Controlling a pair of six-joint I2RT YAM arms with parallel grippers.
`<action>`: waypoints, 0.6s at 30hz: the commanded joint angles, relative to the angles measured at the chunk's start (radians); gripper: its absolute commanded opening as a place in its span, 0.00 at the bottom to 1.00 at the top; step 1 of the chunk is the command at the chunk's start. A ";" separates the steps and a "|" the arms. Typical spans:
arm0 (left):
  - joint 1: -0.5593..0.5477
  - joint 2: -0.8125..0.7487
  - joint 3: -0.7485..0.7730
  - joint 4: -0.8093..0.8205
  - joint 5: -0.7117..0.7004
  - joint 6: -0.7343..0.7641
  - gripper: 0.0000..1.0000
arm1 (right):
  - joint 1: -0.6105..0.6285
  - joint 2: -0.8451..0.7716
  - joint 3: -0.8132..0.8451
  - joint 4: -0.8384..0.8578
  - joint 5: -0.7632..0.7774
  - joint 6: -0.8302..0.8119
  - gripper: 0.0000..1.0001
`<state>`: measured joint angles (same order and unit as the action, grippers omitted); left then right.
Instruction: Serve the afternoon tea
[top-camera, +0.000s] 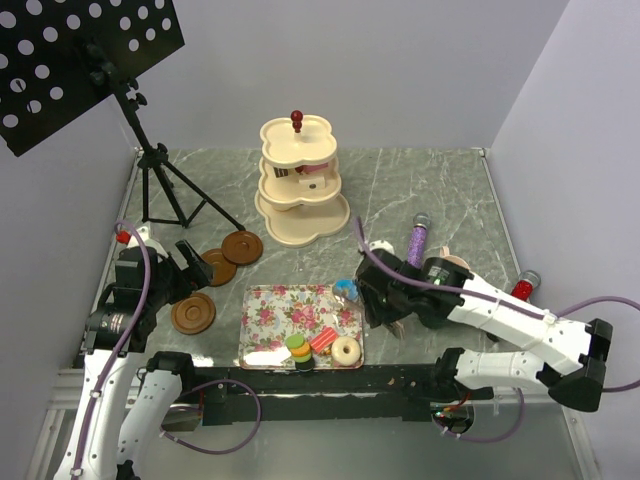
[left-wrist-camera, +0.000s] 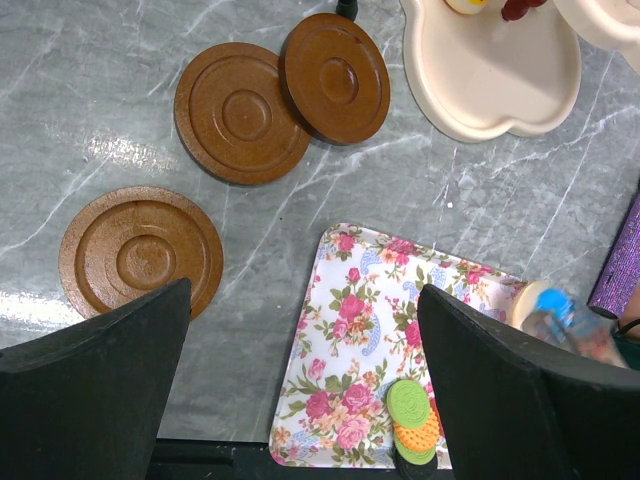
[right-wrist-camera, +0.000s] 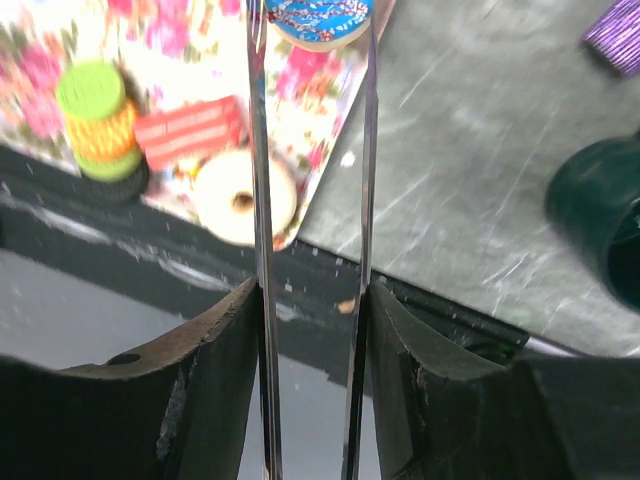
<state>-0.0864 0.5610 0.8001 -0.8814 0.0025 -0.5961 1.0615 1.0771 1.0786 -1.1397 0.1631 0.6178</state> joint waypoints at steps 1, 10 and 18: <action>0.001 0.011 0.001 0.010 0.001 -0.011 1.00 | -0.128 -0.039 0.070 0.066 -0.011 -0.108 0.34; 0.002 0.014 -0.001 0.009 0.001 -0.011 1.00 | -0.330 0.078 0.122 0.257 -0.057 -0.230 0.34; 0.002 0.008 -0.001 0.005 -0.027 -0.022 1.00 | -0.426 0.210 0.198 0.343 -0.091 -0.322 0.34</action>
<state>-0.0864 0.5735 0.8001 -0.8818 0.0025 -0.5995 0.6895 1.2625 1.2121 -0.8970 0.0917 0.3592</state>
